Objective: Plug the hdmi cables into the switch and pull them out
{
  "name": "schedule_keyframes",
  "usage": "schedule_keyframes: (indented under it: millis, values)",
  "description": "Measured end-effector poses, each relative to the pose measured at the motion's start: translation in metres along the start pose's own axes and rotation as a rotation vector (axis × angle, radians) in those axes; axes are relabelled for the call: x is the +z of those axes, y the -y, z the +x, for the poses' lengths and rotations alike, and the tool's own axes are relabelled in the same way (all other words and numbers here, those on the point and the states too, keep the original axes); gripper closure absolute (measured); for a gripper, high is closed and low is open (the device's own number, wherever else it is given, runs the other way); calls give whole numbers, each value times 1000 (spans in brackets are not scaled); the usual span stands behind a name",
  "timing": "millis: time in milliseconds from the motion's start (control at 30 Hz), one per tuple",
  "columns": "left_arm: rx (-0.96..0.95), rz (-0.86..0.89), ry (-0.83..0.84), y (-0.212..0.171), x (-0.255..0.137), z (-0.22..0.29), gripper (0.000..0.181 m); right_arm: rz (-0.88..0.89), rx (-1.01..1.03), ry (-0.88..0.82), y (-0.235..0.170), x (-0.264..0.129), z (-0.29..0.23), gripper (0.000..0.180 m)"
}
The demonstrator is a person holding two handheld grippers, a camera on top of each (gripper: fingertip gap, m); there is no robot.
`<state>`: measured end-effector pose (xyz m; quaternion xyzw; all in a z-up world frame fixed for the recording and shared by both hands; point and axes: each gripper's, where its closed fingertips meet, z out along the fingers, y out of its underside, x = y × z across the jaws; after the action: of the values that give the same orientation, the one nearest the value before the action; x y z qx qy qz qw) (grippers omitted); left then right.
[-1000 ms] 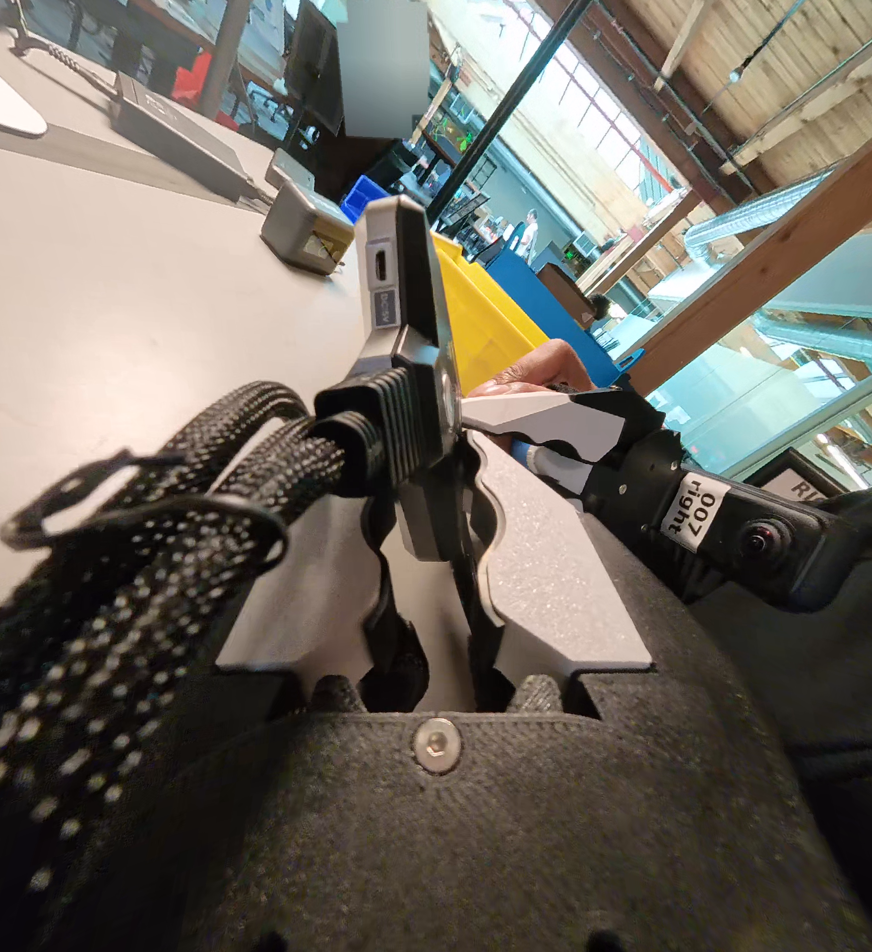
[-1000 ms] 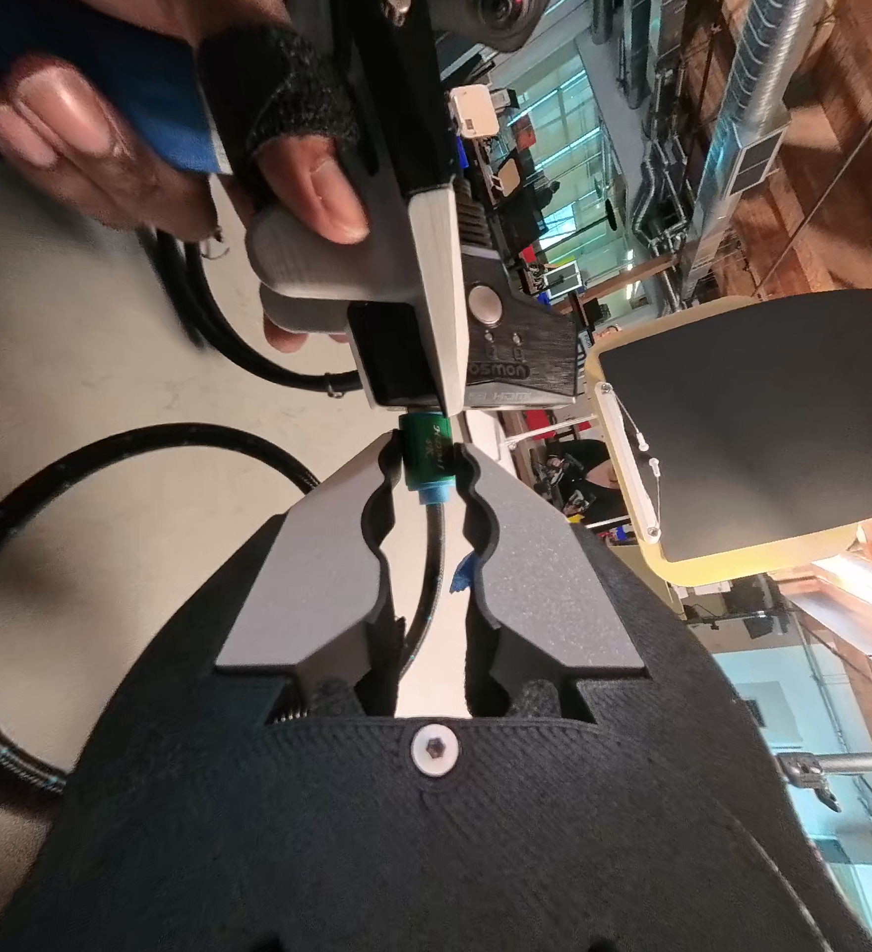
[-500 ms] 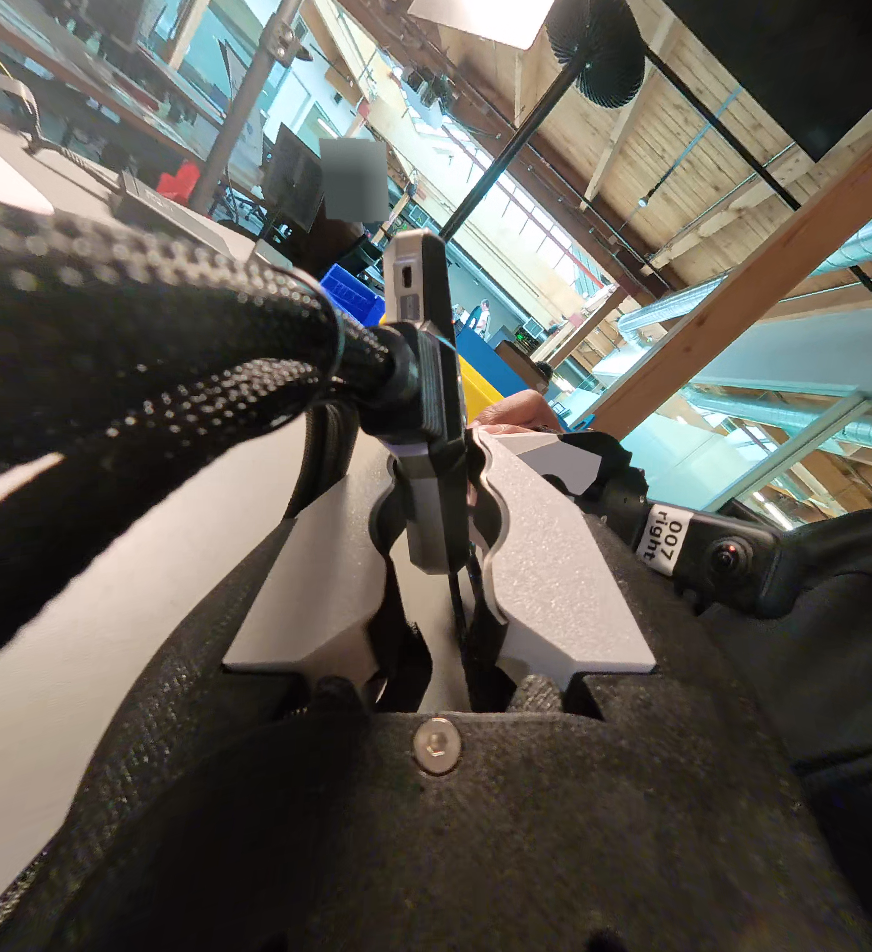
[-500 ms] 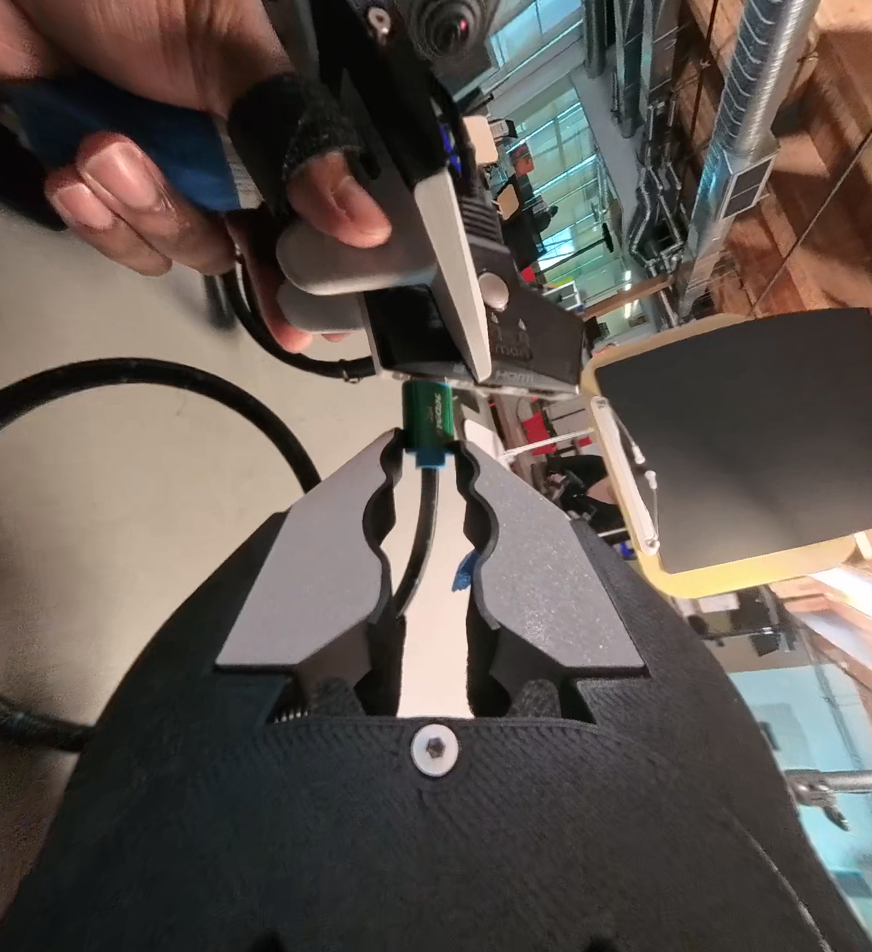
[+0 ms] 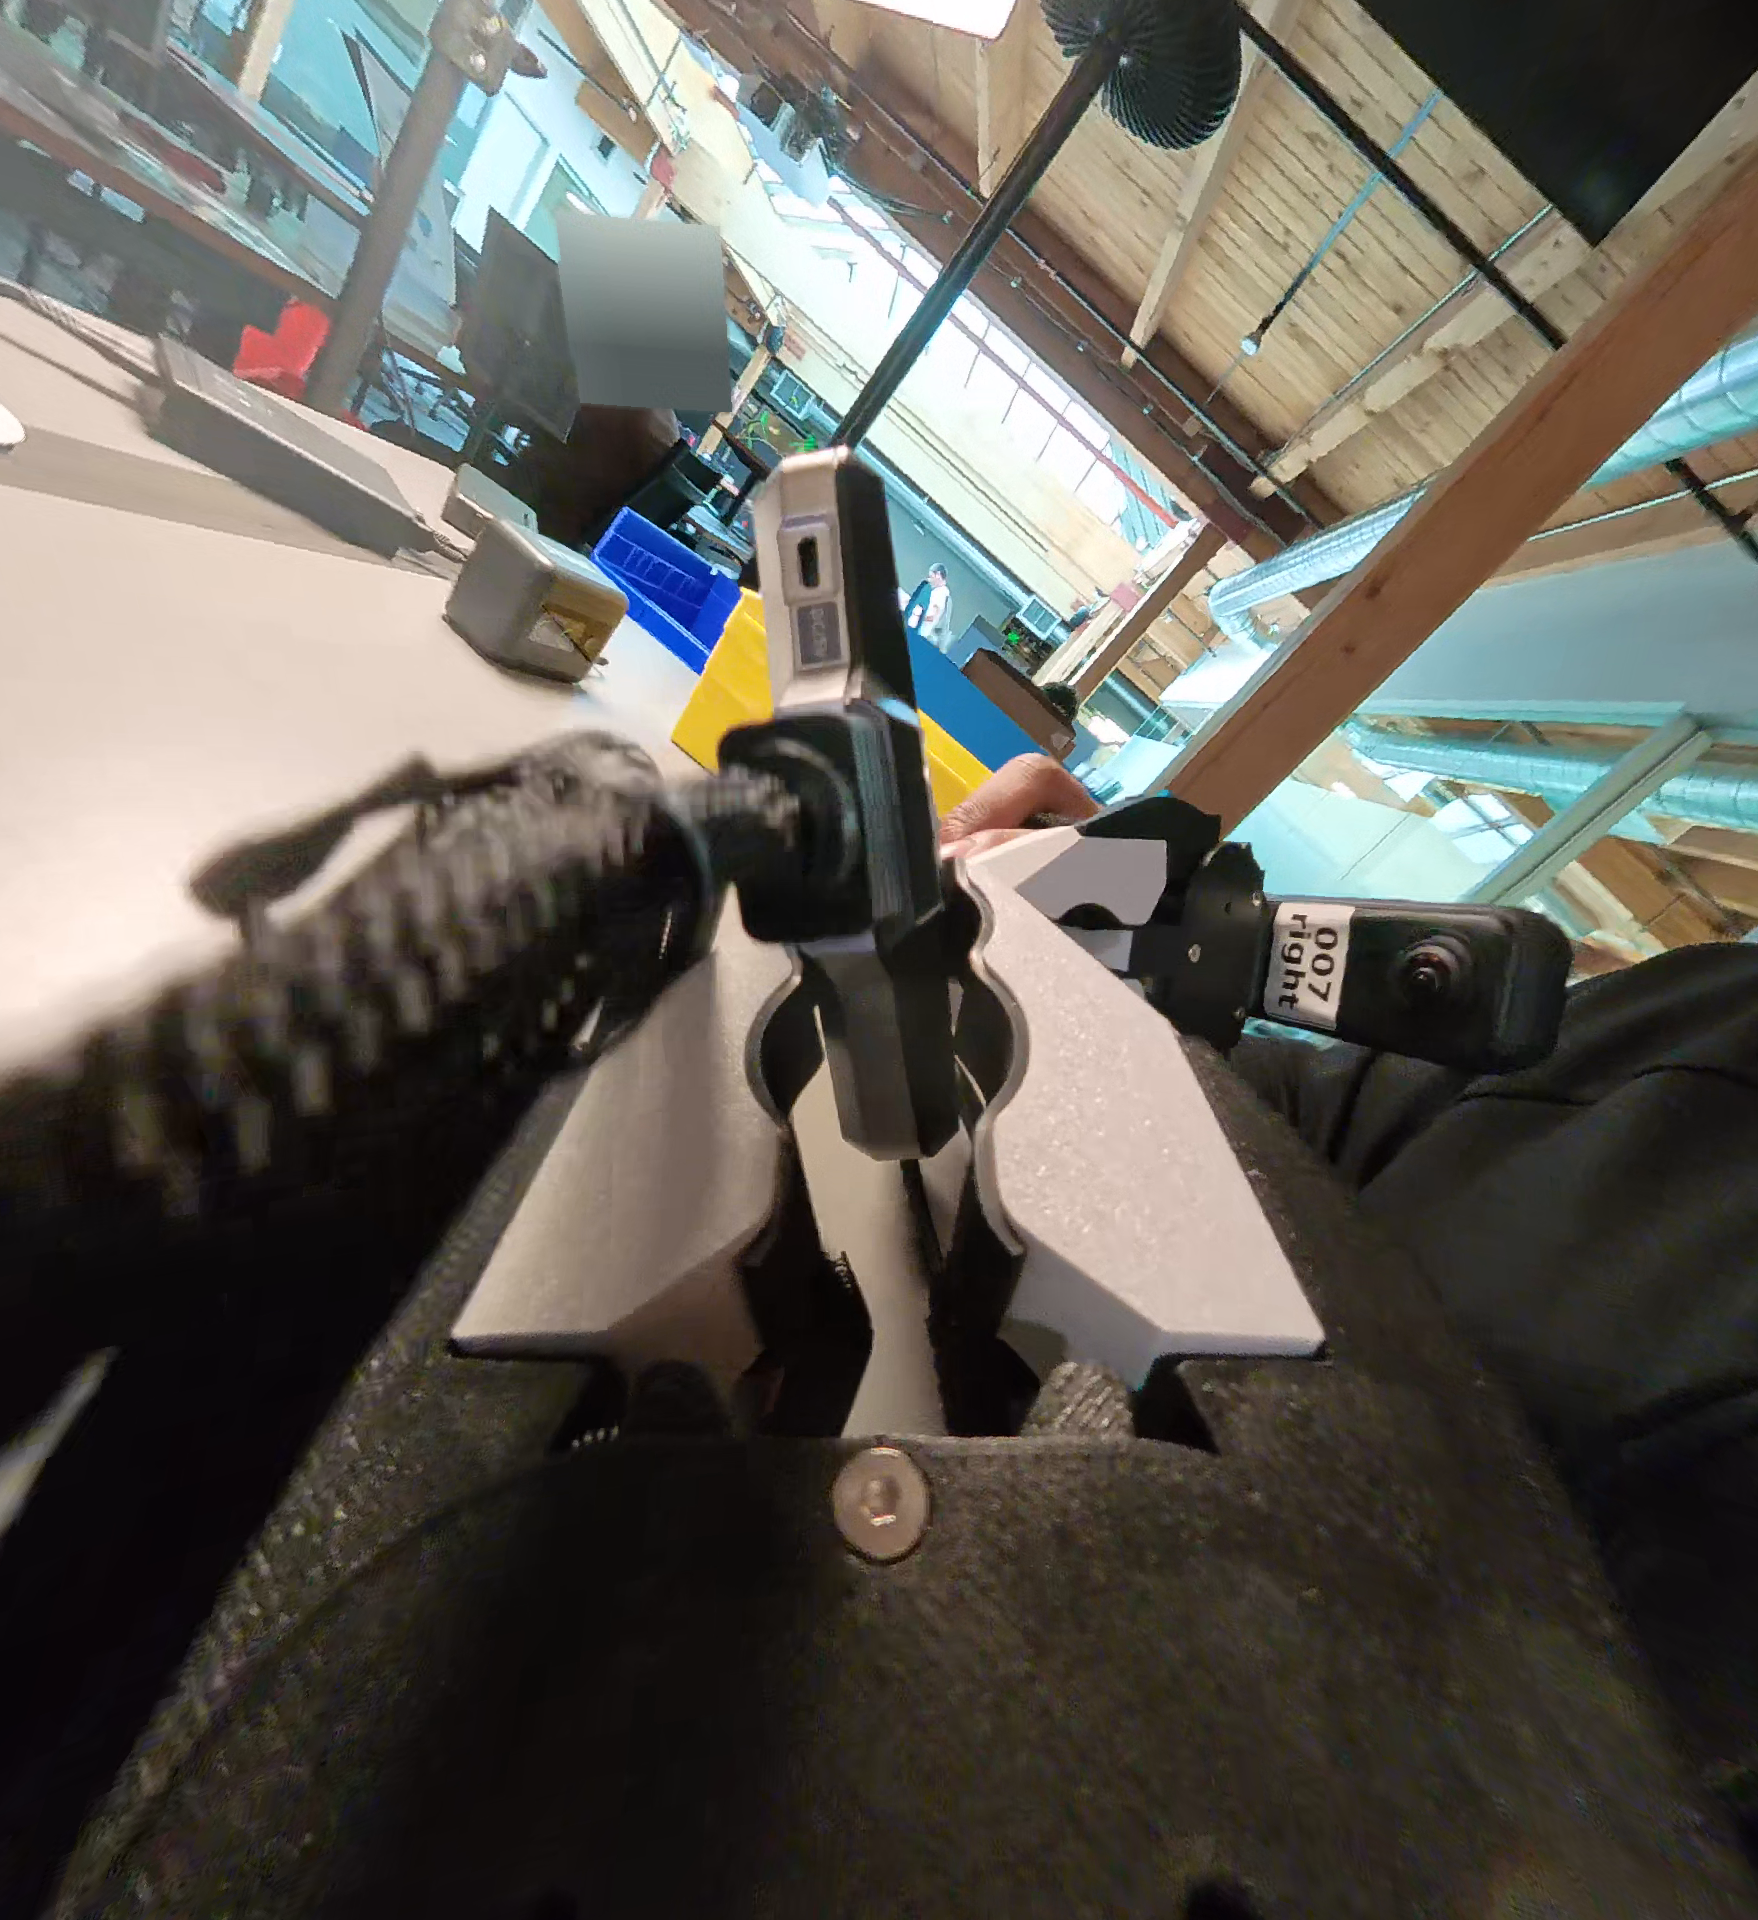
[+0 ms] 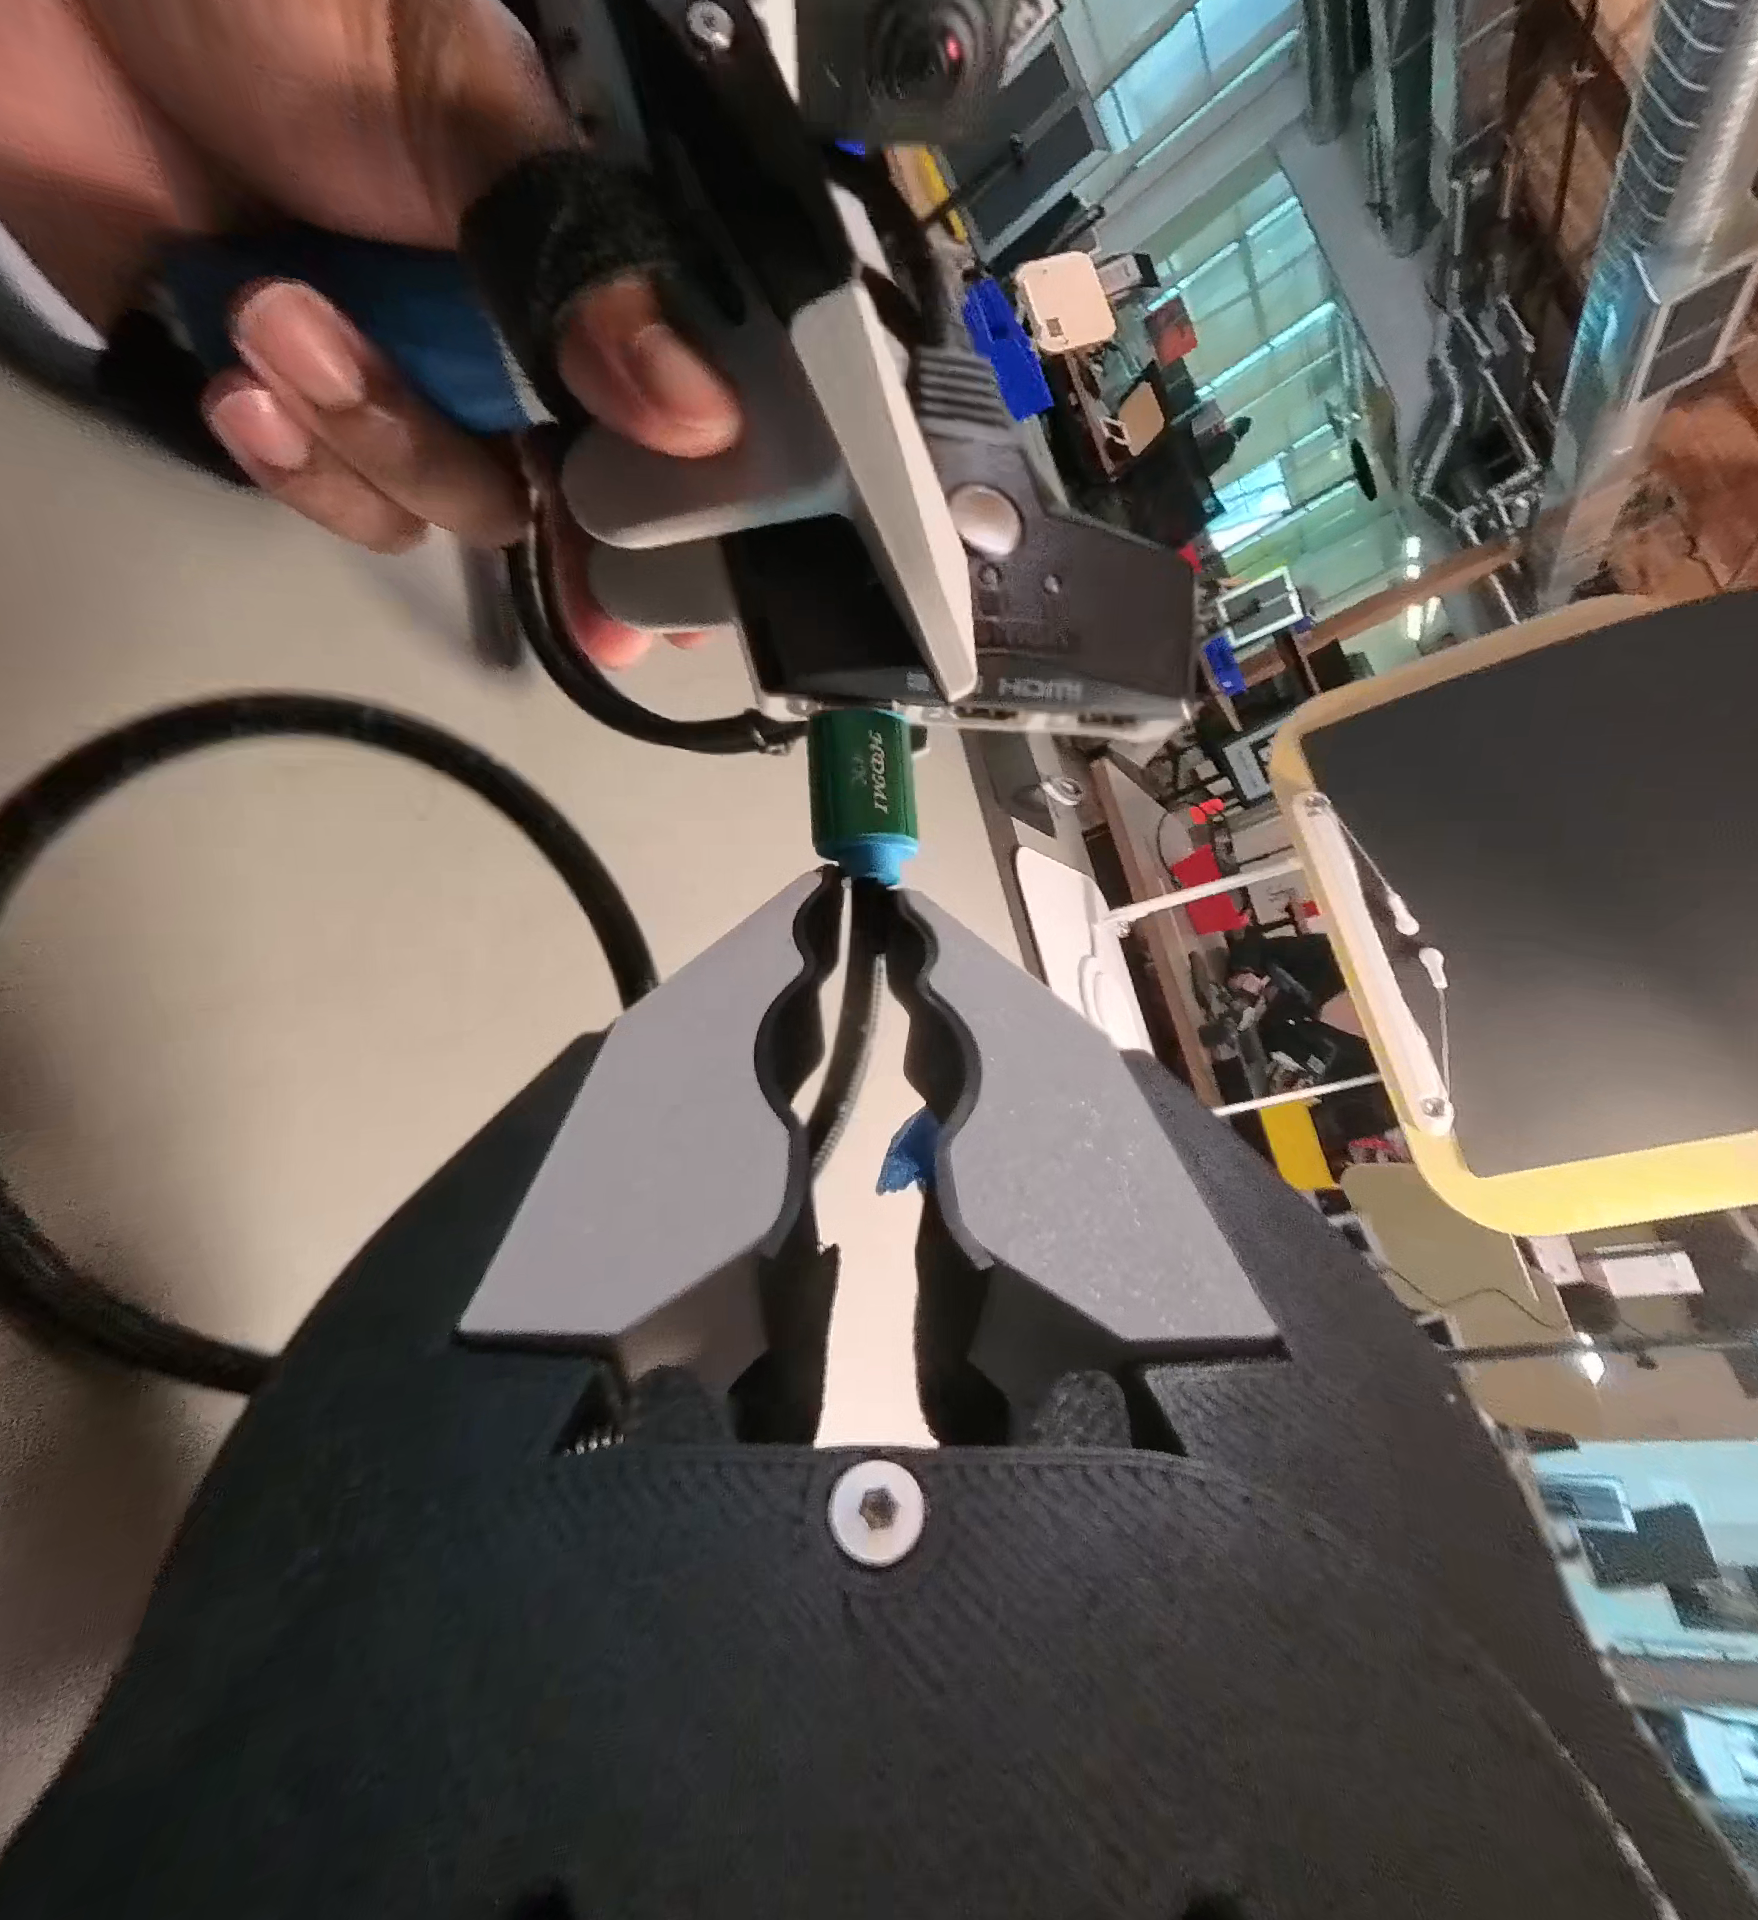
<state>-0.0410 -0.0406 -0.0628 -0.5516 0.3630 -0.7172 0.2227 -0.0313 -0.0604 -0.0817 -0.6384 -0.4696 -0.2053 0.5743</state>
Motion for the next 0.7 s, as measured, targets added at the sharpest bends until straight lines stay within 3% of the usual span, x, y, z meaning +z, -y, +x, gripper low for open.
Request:
schedule_keyframes:
  millis: [167, 300, 400, 433, 700]
  values:
    - [-5, -31, -36, -3, 0, 4, 154, 5, -22, -16, -1, -2, 5, 170]
    - [-69, -50, -24, -9, -2, -1, 161, 26, -61, 50, 0, -3, -8, 173]
    - [-60, -38, -28, -5, 0, 2, 155, 25, -12, 13, 0, -4, 2, 171]
    - [-53, -33, -25, -2, 0, 3, 164, 30, -2, 21, 3, -4, 0, 171]
    - [-34, -42, -35, 1, -2, 10, 158, 52, 18, 23, 9, -7, 2, 172]
